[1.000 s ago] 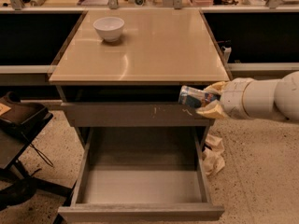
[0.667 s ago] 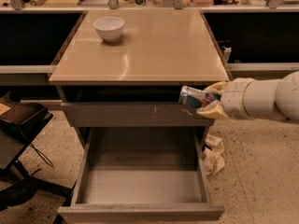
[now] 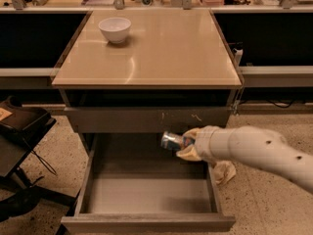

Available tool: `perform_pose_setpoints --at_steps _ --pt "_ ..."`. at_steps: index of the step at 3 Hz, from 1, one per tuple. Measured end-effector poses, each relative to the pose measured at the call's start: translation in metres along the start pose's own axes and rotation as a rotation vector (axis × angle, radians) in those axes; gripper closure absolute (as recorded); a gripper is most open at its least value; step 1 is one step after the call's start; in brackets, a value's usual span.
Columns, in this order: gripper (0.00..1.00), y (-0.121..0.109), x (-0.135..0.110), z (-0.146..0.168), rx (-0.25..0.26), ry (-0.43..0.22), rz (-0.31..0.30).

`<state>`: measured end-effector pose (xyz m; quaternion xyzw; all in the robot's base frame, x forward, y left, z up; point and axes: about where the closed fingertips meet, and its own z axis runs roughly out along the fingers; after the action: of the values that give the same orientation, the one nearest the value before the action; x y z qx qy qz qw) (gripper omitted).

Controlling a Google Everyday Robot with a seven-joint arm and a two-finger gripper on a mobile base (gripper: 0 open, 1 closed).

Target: Place redbull can into middle drawer

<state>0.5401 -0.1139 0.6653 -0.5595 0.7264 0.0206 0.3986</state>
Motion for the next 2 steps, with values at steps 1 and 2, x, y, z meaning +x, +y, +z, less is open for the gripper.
perform_pose_setpoints --at_steps 1,2 --pt "1.00 0.0717 0.0264 0.0765 -0.089 -0.015 0.069" --pt "1.00 0.0694 0.0194 0.0855 -0.064 -0.040 0.071"
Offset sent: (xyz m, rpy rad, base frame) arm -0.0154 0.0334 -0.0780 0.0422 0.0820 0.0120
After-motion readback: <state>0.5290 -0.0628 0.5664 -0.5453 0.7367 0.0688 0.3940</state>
